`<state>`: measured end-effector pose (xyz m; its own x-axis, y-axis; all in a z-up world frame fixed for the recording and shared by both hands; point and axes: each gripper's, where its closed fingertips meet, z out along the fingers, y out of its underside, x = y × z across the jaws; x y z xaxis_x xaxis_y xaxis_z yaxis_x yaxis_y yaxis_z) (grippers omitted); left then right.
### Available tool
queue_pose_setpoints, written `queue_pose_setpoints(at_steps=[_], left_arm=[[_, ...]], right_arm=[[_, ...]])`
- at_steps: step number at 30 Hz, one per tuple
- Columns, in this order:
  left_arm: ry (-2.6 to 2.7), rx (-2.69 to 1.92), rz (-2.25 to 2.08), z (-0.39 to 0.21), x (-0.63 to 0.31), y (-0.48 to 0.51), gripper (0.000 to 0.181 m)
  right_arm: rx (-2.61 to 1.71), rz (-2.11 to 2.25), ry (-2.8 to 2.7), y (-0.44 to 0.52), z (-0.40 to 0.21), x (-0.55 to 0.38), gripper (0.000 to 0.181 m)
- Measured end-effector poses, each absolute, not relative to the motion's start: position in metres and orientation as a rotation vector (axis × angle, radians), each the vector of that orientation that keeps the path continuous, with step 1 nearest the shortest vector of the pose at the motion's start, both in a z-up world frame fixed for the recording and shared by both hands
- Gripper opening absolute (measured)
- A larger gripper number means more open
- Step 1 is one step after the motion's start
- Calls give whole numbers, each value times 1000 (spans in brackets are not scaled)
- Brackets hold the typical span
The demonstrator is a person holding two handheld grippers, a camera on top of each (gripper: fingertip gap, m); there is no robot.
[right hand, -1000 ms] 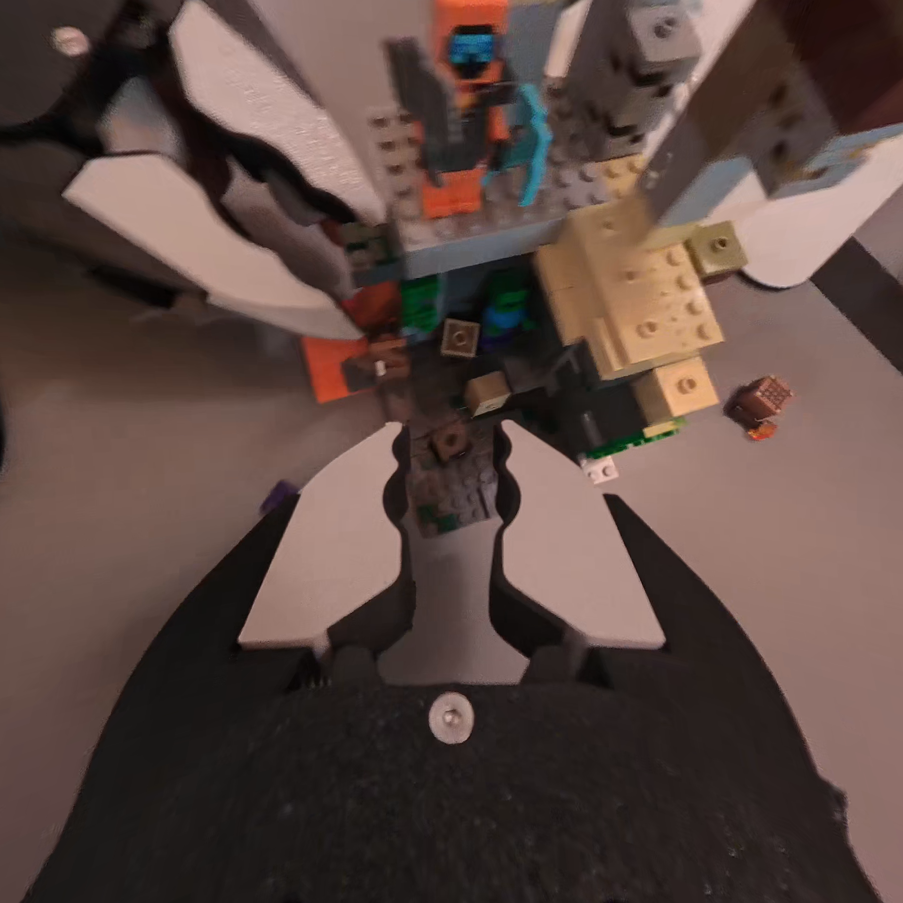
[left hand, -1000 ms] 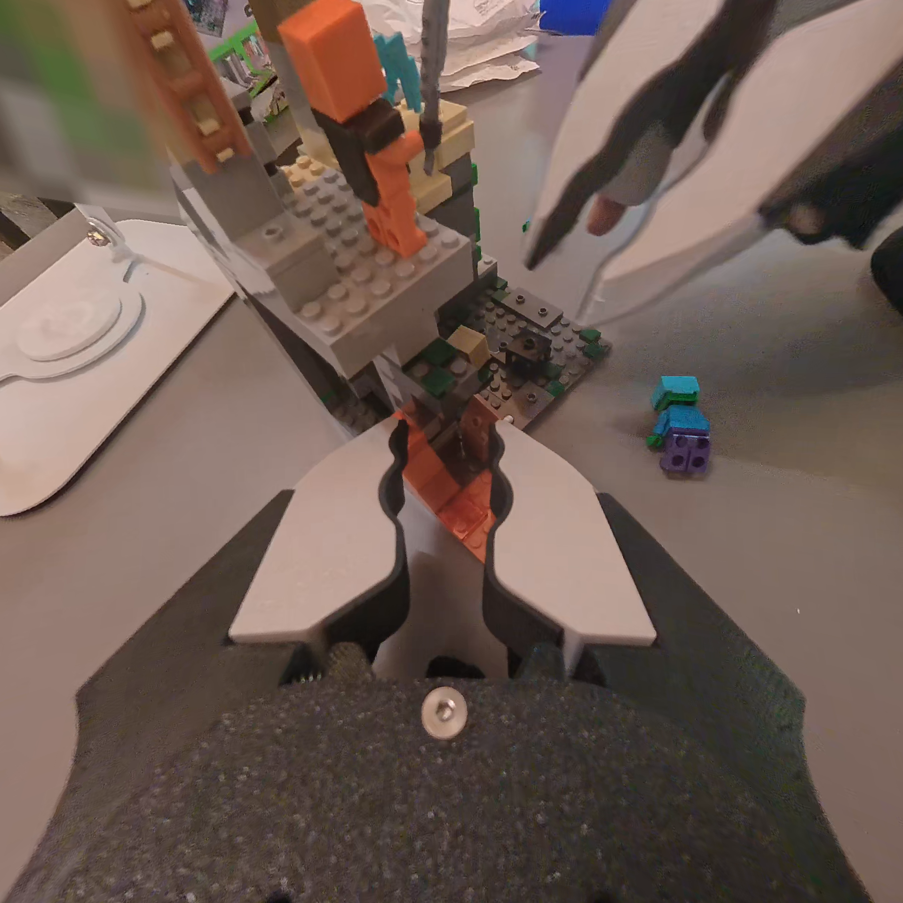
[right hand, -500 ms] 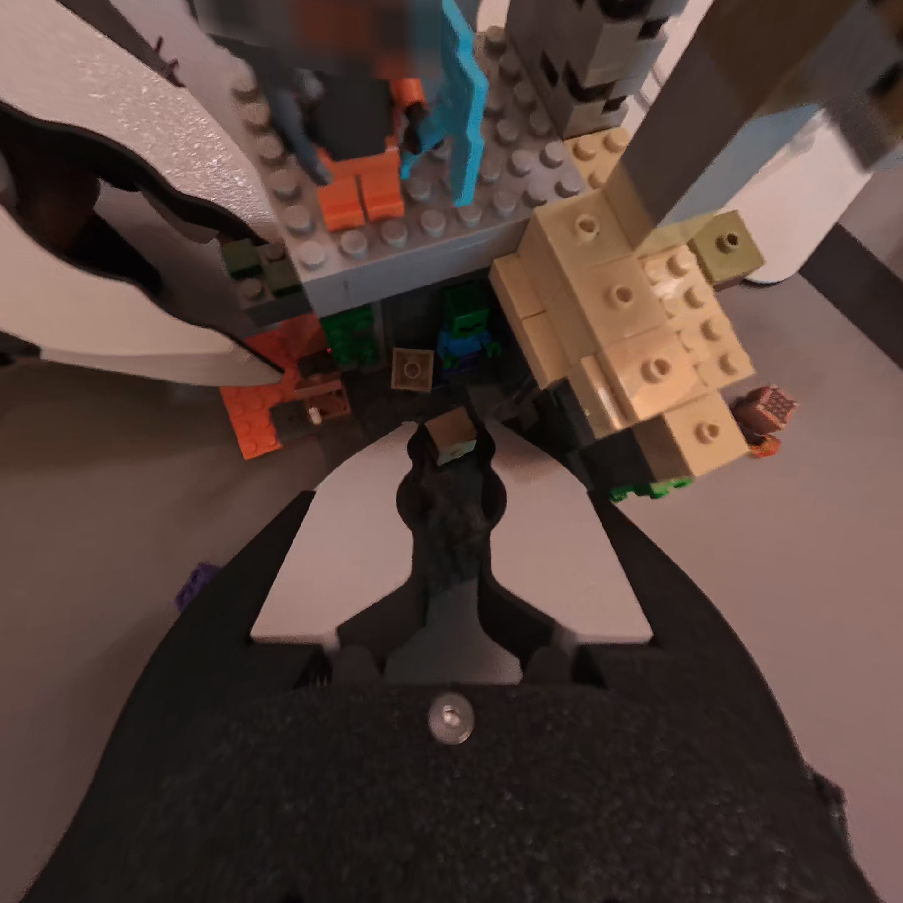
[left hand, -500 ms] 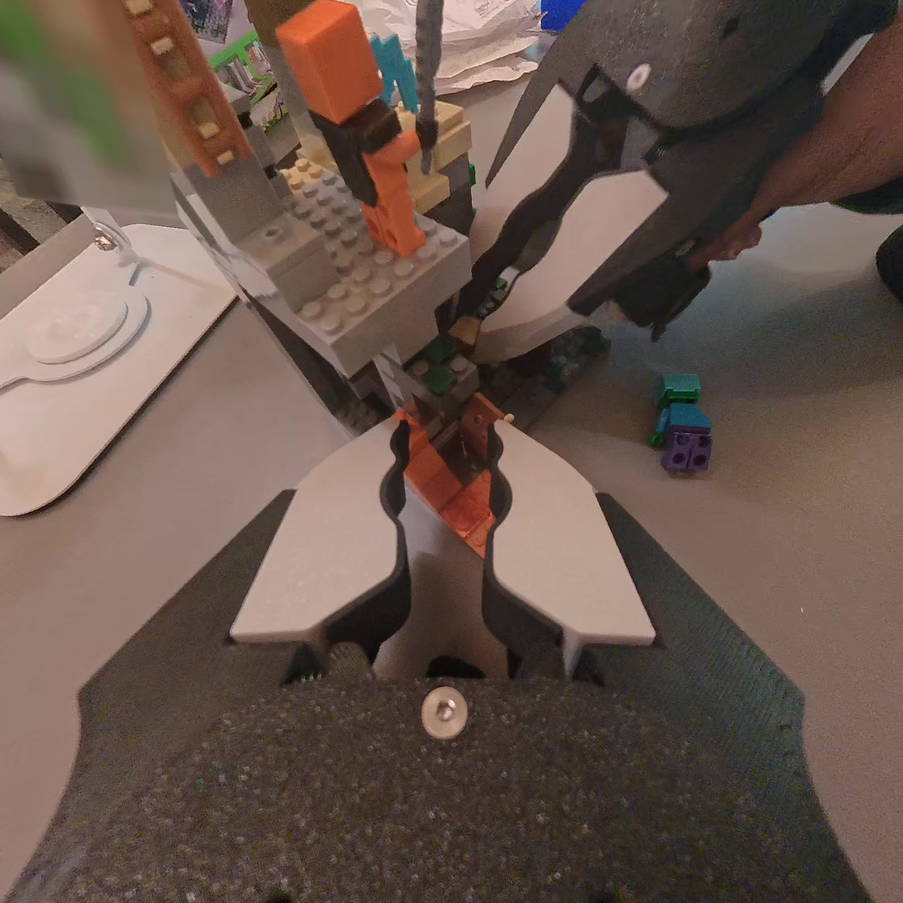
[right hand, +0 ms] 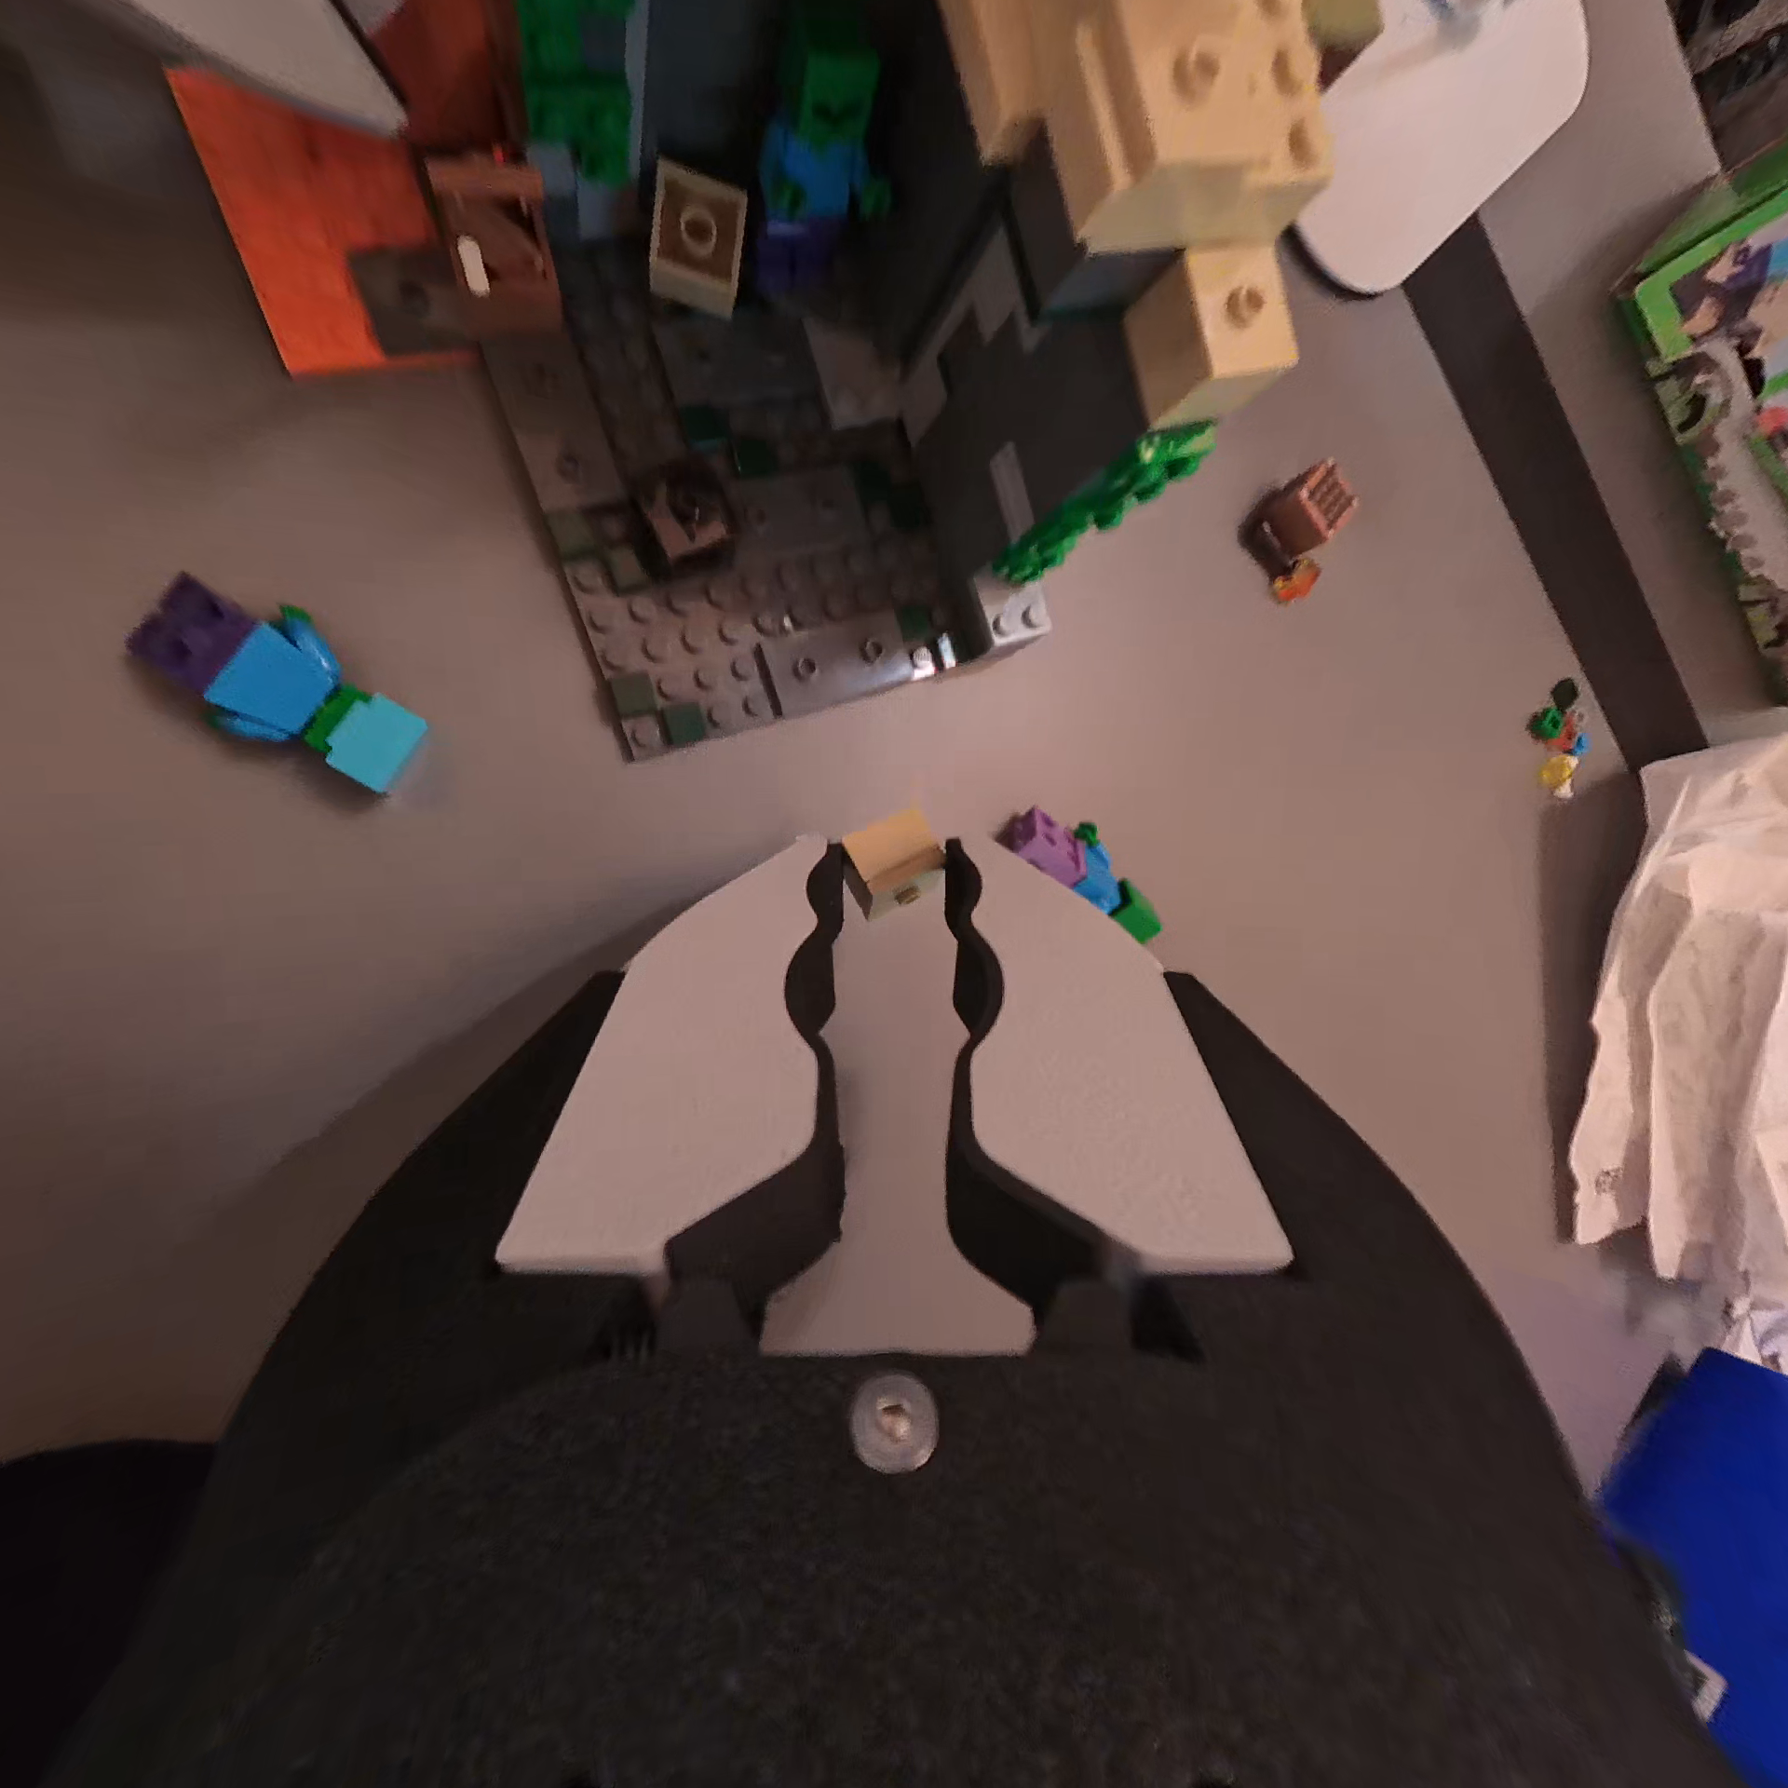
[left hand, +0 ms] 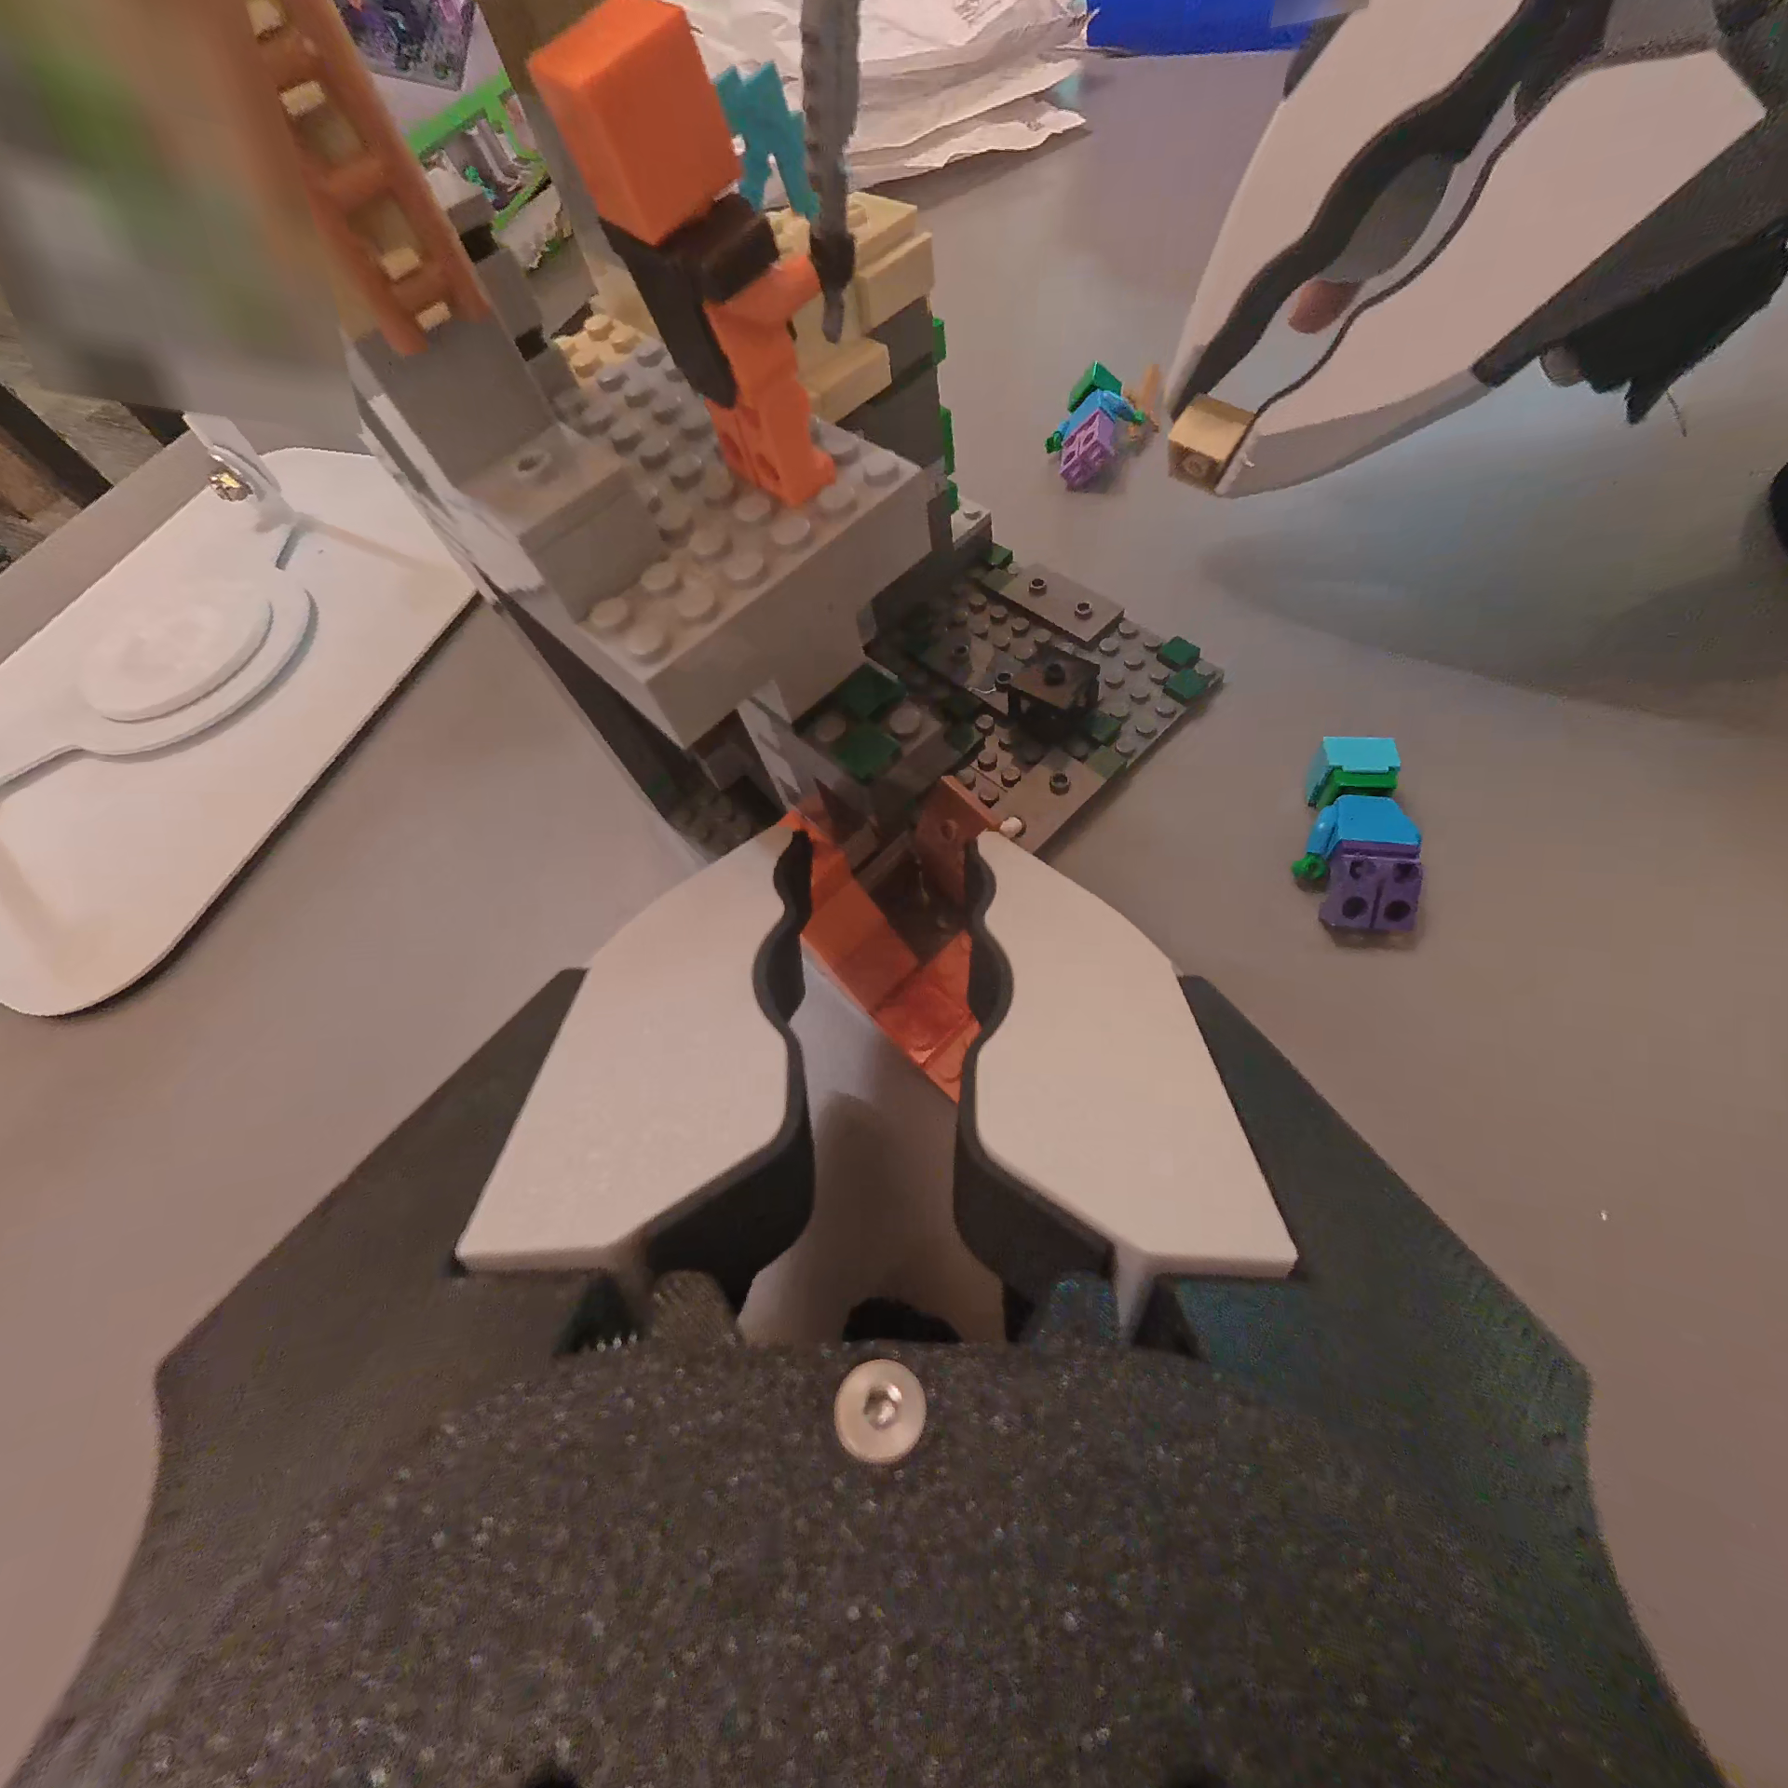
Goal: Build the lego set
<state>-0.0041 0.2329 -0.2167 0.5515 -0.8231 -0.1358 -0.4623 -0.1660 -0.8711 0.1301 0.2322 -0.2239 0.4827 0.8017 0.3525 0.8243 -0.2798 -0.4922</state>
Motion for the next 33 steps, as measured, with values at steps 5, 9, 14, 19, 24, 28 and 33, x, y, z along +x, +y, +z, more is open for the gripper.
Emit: queue_pose_setpoints(at_steps=[5,9,14,19,24,28,33], left_arm=[[1059,-1806,-456,-217,-4,233,29],[1057,-1808,-462,-217,-4,233,29],[1056,-1809,-466,-217,-4,233,29],[1060,-1805,-476,-216,-6,230,28],[1042,-1807,-487,-214,-12,229,28],[1032,-1807,-494,-213,-13,229,27],[1041,-1809,-490,-214,-13,229,27]], right_arm=[[-2141,-68,-1347,230,-232,142,24],[-2119,9,-1322,230,-219,129,28],[-2016,250,-1303,229,-200,70,29],[-2061,308,-1280,247,-221,36,30],[-2088,292,-1242,257,-235,24,30],[-2100,312,-1221,261,-239,18,27],[-2098,315,-1222,262,-243,16,17]])
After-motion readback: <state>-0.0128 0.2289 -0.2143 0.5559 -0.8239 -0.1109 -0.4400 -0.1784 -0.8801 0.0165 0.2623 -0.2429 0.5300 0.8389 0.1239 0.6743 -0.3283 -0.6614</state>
